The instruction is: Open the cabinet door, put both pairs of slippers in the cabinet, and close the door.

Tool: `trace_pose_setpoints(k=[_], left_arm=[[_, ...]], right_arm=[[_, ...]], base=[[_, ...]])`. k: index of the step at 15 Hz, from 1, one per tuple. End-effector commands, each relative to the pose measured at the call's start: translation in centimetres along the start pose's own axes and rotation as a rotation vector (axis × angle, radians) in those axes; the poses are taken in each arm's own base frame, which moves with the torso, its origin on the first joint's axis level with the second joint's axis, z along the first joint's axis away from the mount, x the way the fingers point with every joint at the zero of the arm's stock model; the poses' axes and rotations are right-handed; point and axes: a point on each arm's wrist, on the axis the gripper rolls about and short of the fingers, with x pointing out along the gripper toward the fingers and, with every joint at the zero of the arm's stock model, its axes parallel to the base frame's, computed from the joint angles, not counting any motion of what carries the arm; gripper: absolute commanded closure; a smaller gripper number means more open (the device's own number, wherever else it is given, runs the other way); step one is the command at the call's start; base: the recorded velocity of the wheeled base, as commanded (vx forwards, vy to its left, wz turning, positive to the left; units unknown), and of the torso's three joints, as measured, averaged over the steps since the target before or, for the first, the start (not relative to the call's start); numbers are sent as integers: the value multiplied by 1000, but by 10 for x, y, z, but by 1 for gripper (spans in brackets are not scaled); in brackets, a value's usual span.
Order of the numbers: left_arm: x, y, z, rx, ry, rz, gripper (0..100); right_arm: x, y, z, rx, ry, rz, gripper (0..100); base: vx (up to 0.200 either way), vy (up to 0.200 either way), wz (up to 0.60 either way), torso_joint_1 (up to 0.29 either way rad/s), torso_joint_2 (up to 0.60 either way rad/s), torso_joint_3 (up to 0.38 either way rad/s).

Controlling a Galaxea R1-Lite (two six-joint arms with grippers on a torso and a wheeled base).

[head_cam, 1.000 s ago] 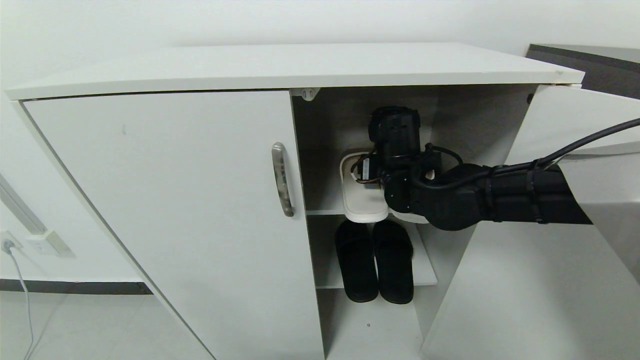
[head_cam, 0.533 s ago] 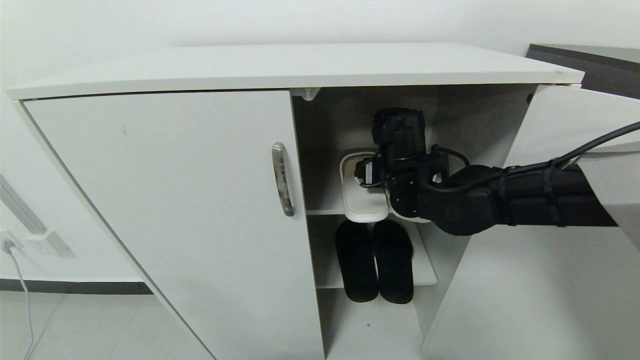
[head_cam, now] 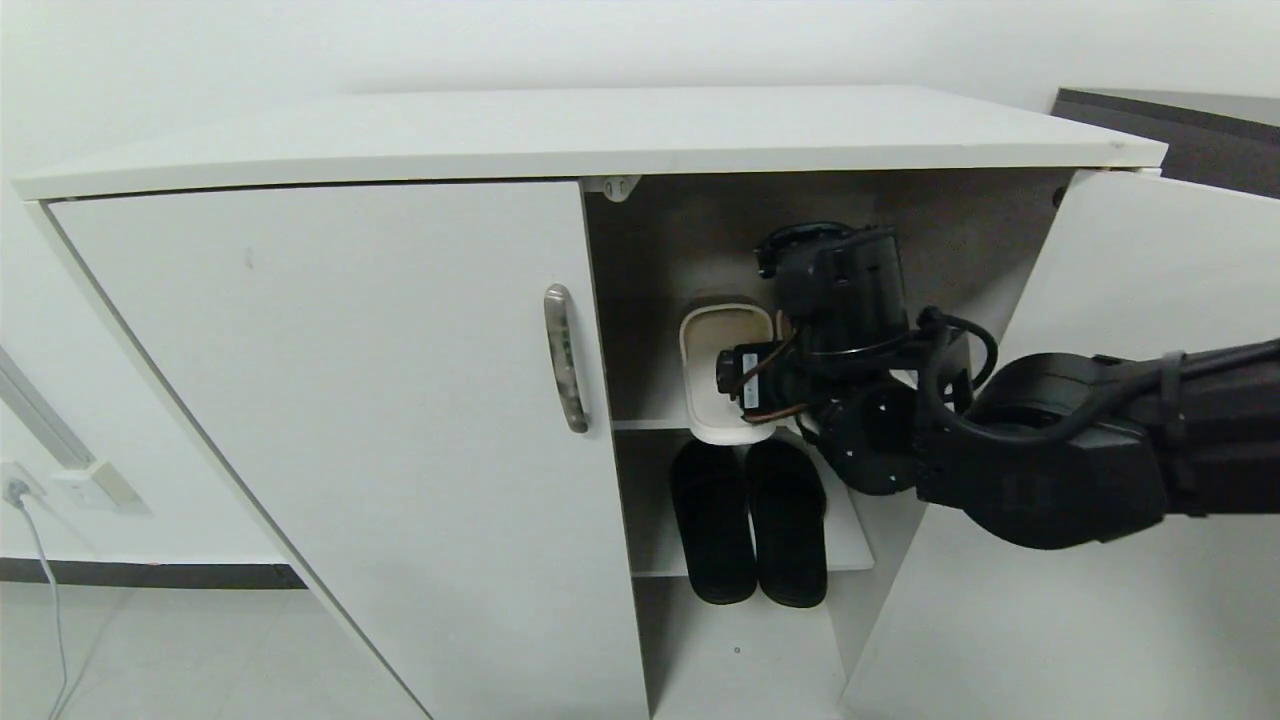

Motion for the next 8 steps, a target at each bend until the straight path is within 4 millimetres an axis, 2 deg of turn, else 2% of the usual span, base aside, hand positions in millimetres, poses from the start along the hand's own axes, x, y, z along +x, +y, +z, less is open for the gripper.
trace_pose_setpoints(k=[1,5,8], left_arm=[[0,0,0,0,0,0,100],[0,0,0,3,0,-2,100],[0,0,0,3,0,-2,100]], right_arm=[[-32,-9,7,21,-12,46,0],[-73,-18,-17,-3,29,175,0],[-79,-23,-38,-9,28,225,0]], base=[[0,0,0,0,0,0],[0,0,0,0,0,0],[0,0,0,0,0,0]])
